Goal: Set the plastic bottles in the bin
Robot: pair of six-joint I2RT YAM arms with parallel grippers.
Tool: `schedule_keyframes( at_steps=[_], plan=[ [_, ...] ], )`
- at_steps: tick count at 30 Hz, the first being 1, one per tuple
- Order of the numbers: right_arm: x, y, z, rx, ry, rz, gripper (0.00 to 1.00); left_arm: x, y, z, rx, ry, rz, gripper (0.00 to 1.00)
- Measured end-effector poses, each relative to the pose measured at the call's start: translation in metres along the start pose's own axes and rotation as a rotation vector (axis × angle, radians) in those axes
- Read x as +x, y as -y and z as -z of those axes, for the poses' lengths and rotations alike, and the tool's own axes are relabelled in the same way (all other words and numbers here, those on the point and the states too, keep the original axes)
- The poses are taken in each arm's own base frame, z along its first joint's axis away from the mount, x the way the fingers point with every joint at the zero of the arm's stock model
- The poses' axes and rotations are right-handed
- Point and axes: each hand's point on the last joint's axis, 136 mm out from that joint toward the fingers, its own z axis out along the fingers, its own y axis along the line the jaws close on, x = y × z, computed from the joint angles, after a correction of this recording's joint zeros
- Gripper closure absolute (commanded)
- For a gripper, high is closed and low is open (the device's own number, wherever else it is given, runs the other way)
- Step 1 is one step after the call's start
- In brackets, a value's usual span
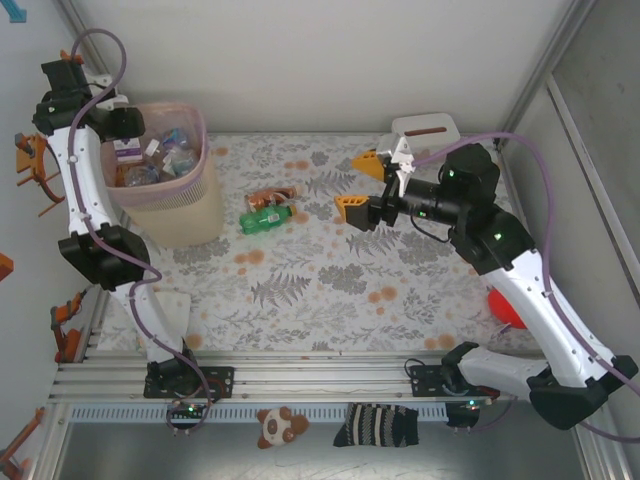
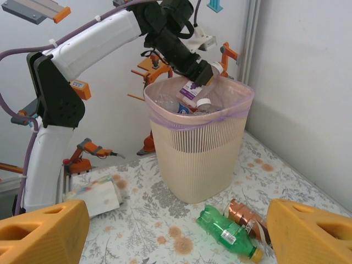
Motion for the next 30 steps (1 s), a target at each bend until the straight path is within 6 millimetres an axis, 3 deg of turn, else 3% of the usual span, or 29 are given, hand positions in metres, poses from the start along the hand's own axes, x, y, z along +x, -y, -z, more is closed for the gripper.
schedule_keyframes(
  at_steps=[6,12,17,20,23,30],
  plan=[
    [-0.002,-0.001,0.002,0.0,0.005,0.003,0.17,-0.003,-0.002,0.009,-0.018,0.016,-0.002,0.38],
    [-0.004,-0.003,0.004,0.0,0.012,0.012,0.17,-0.012,-0.001,0.039,-0.029,0.066,-0.007,0.38],
    [-0.004,-0.003,0.005,0.0,0.012,0.012,0.17,-0.017,0.002,0.06,-0.037,0.097,-0.035,0.18],
    [-0.004,-0.003,0.005,0.0,0.012,0.012,0.17,-0.011,0.005,0.054,-0.043,0.074,-0.057,0.1],
    [-0.003,-0.003,0.005,0.0,0.011,0.011,0.17,0.002,0.01,0.036,-0.046,0.024,-0.078,0.05],
    [-0.001,-0.004,0.006,0.001,0.008,0.009,0.17,0.019,0.012,0.005,-0.079,-0.033,-0.096,0.06]
  ],
)
